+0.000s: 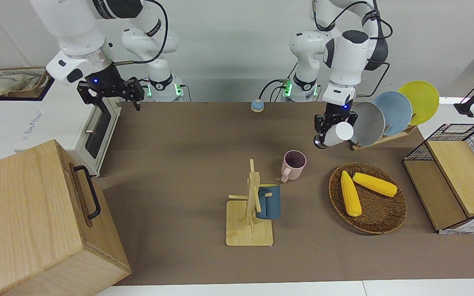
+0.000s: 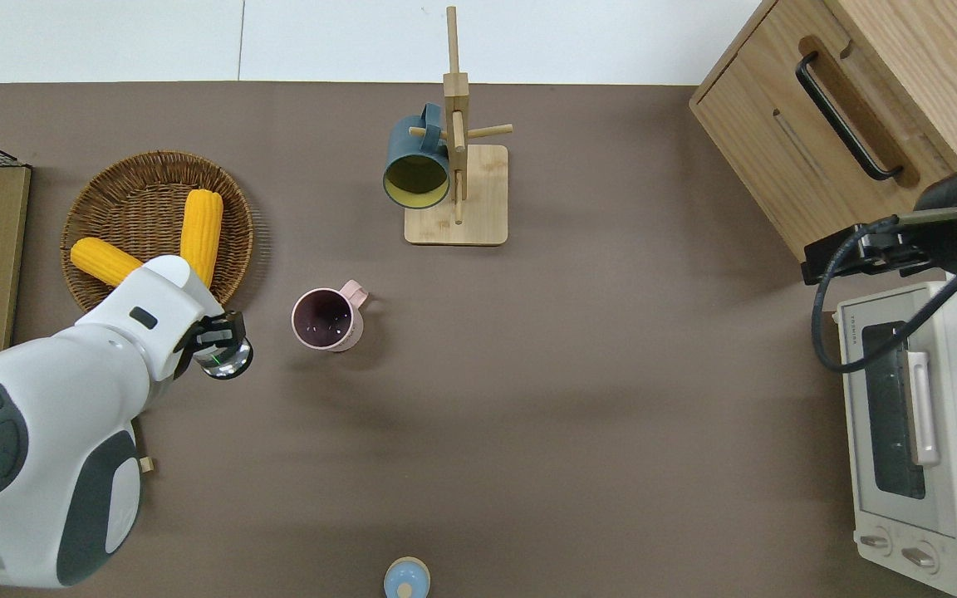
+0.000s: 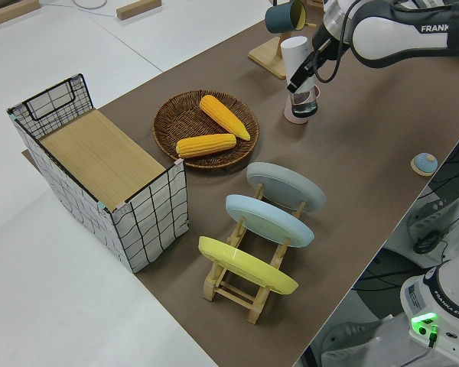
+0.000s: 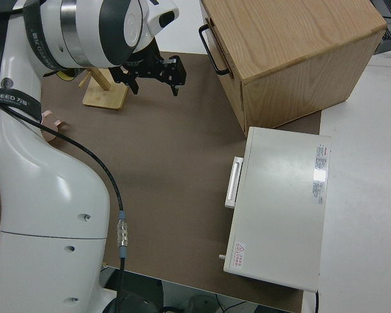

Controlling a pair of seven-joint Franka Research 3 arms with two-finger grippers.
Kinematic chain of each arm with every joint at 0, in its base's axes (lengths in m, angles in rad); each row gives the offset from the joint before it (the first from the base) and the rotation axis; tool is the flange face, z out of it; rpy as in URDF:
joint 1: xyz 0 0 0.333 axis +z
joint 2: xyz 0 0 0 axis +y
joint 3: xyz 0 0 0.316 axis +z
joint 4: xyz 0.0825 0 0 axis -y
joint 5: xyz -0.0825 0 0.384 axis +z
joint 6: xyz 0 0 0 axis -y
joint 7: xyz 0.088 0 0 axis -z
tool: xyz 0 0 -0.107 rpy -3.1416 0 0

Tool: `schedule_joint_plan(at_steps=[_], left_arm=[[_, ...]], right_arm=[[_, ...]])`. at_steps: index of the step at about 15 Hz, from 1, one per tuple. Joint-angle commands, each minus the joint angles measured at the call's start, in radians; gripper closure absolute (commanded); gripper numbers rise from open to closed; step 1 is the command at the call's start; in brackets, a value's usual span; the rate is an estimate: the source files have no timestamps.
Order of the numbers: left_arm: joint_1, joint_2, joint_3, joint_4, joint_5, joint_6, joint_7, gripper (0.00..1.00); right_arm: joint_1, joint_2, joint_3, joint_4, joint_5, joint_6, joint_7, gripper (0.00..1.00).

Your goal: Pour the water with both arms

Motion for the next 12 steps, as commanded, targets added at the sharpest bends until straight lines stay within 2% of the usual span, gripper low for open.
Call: schedule_joint_plan(at_steps=[1,6,12], left_arm=[[0.07,-0.02,-0.004,0.044,0.075,0.067,-0.01,1.0],[0.16,0.046,-0.004,0.23,0.086,0.071,0.019,1.0],[0.291,0.148,0.007,0.395,0.068,0.071,0.196,1.0]], right_arm=[[-0.017,-0.021,0.01,-0.025,0.005,0.003,-0.021,0.009],[-0.017,-0.021,0.01,-0.025,0.005,0.003,-0.021,0.009],[-0.017,-0.021,0.012,-0.026,0.005,0.003,-0.021,0.009]])
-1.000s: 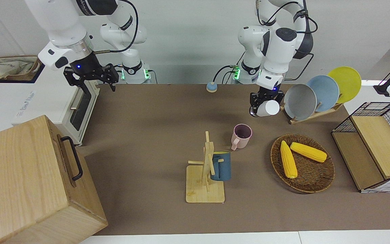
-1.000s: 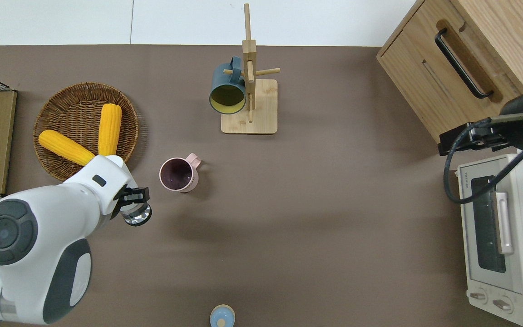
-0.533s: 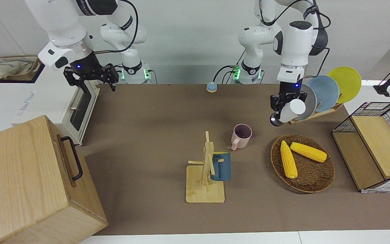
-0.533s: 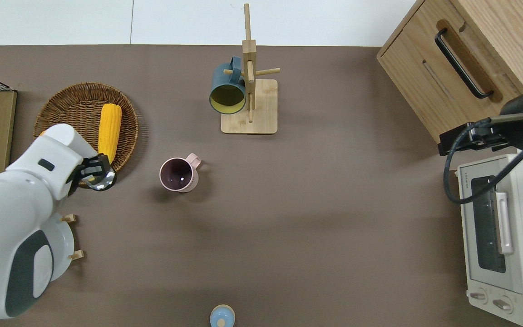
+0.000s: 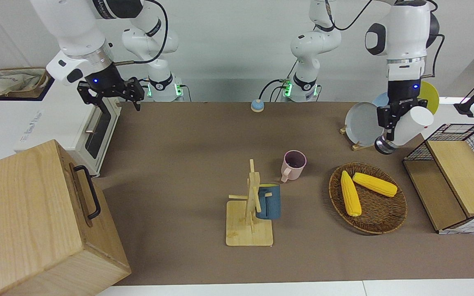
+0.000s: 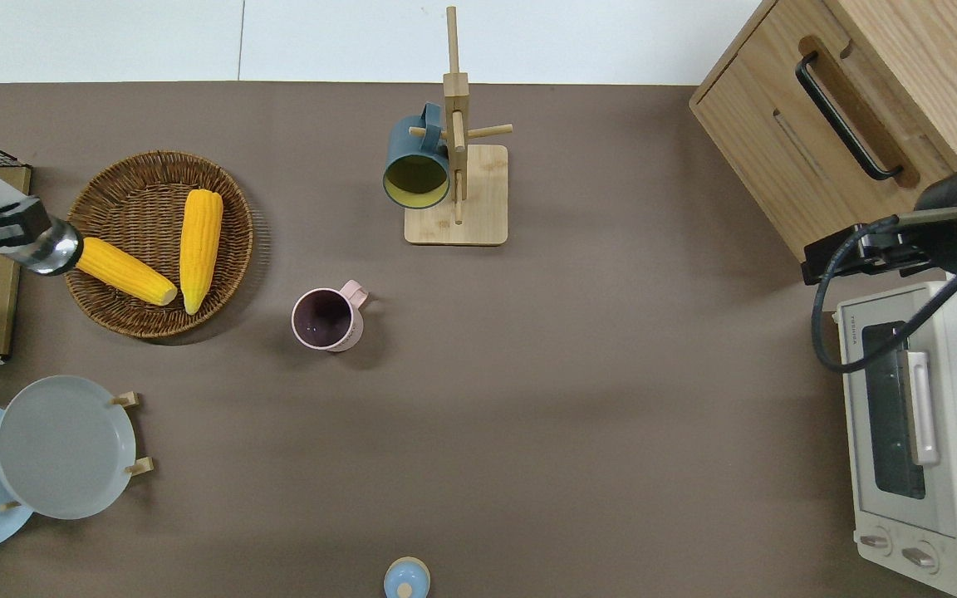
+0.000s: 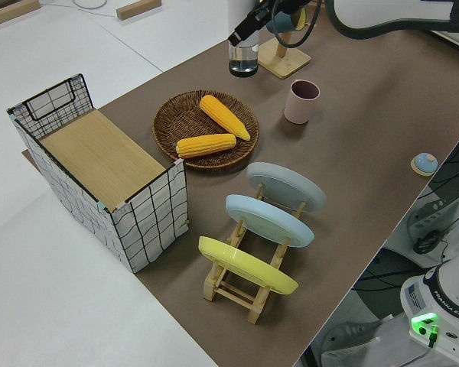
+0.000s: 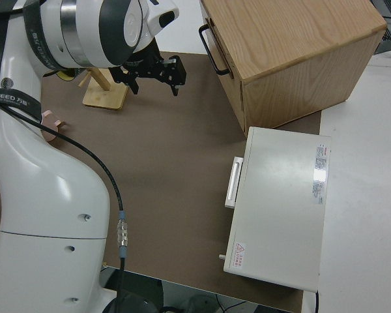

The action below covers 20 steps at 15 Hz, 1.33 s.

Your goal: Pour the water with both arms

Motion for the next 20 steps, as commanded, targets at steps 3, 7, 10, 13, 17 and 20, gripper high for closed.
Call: schedule_joint_plan(at_steps=[3,7,10,13,17,20], left_arm=[[0.118,0.142,0.0,0.201,-0.053,0.001,0.214,1.0],[0.184,0.219,0.0,0.305,-0.146,-0.014,0.369,1.0],[0.235,0.279,0.0,0.36,-0.211,-0.014,0.482,1.0],[0.287,0.329,0.0,0.391,-0.329,-0.013,0.643,1.0],[0.362,0.377,-0.002,0.4,-0.481,-0.013,0.858,1.0],[0.405,0.418,-0.003,0.414,-0.573,-0.013,0.993,1.0]], right_arm=[[-0.017,-0.021,0.01,-0.026,0.005,0.003,-0.021,0.009],[-0.017,-0.021,0.01,-0.025,0.005,0.003,-0.021,0.009],[-0.017,-0.019,0.01,-0.025,0.005,0.003,-0.021,0.009],[-0.017,-0.019,0.01,-0.025,0.005,0.003,-0.021,0.009],[-0.017,-0.019,0.01,-0.025,0.005,0.003,-0.021,0.009],[-0.017,-0.019,0.01,-0.025,0.005,0.003,-0.021,0.009]])
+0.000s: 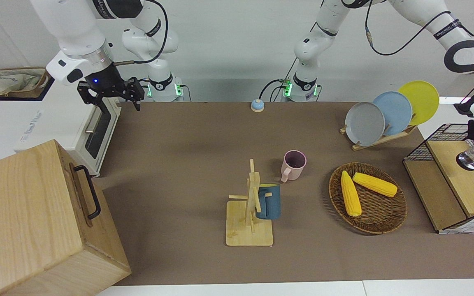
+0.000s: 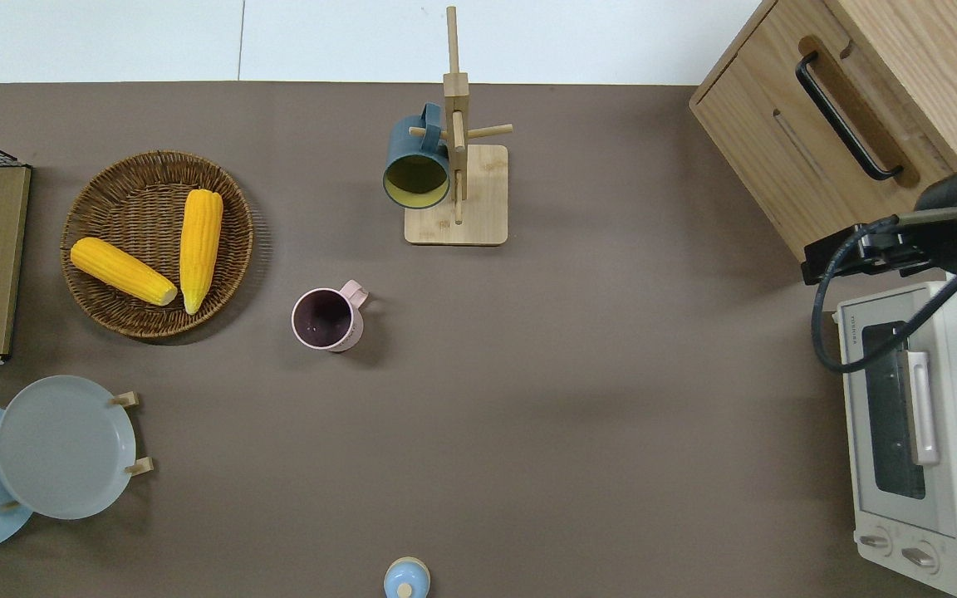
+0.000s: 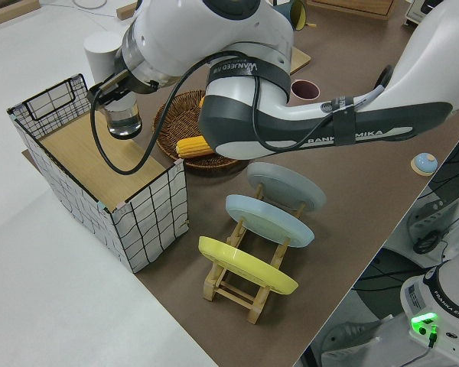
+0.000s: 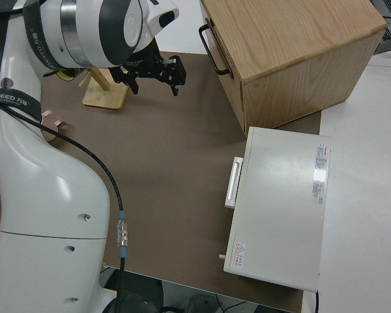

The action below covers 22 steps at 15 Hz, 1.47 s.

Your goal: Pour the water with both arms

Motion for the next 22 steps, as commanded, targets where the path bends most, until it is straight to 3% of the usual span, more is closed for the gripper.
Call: schedule_joint_plan(at_steps=[1,7,12,22], left_arm=[[0.037,0.061,-0.015,0.073,-0.105,-0.011,0.133,1.0],[0.06,0.132,-0.023,0.131,-0.133,-0.005,0.208,1.0],[0.062,0.152,-0.014,0.128,-0.197,0.005,0.276,1.0],[0.06,0.174,-0.015,0.108,-0.183,0.063,0.285,1.0]], right_arm=[[-0.017,-0.021,0.01,-0.025,0.005,0.003,-0.021,0.009],[-0.017,-0.021,0.01,-0.025,0.005,0.003,-0.021,0.009],[-0.017,-0.021,0.01,-0.025,0.005,0.003,-0.021,0.009],[-0.017,-0.019,0.01,-0.025,0.005,0.003,-0.021,0.009]])
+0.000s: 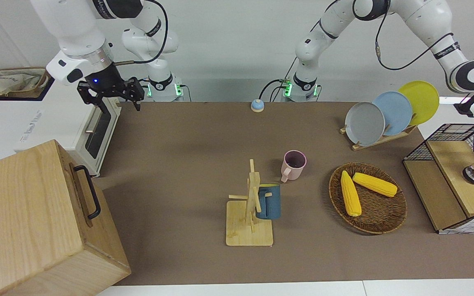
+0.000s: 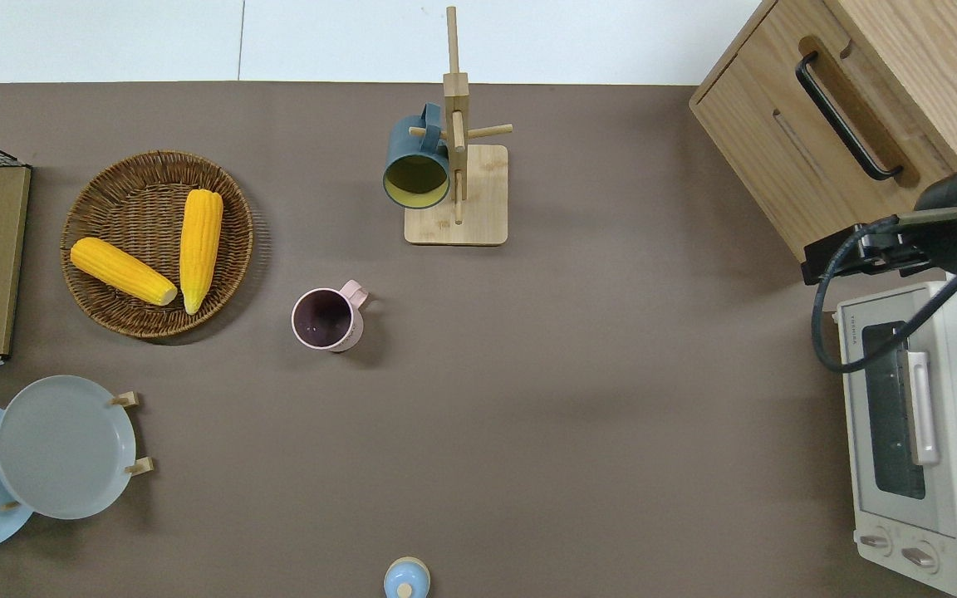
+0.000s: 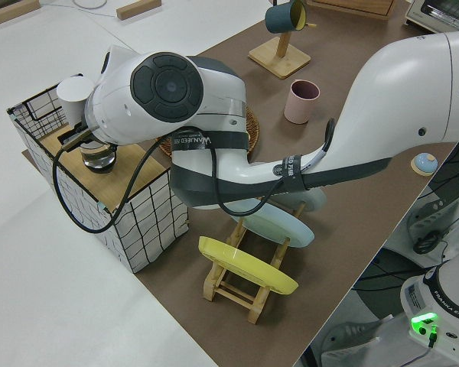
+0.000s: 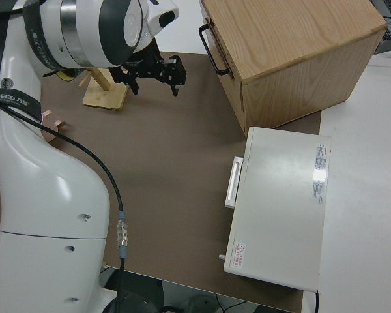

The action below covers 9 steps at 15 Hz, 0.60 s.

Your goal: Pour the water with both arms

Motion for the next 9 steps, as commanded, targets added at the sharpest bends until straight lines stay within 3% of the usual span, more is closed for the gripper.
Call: schedule_joint_plan(at_steps=[1,6,7,8,9], left_arm=[[0.007,0.013,-0.011,0.021,-0.014,0.023,0.02,1.0],[0.008,0.019,-0.011,0.021,-0.014,0.023,0.019,0.94],[0.007,0.018,-0.011,0.023,-0.014,0.021,0.019,0.73],[0.007,0.019,-0.011,0.023,-0.014,0.023,0.019,0.28],[0.007,0.021,-0.011,0.021,-0.017,0.023,0.017,0.0]], right_arm=[[-0.017,-0.019,0.01,-0.026,0.005,0.003,-0.021,0.009],[-0.017,-0.021,0.01,-0.025,0.005,0.002,-0.021,0.009],[-0.017,-0.019,0.01,-0.025,0.005,0.003,-0.021,0.009],[-0.017,-0.021,0.01,-0.025,0.005,0.002,-0.021,0.009],[-0.017,-0.019,0.01,-0.025,0.005,0.003,-0.021,0.009]])
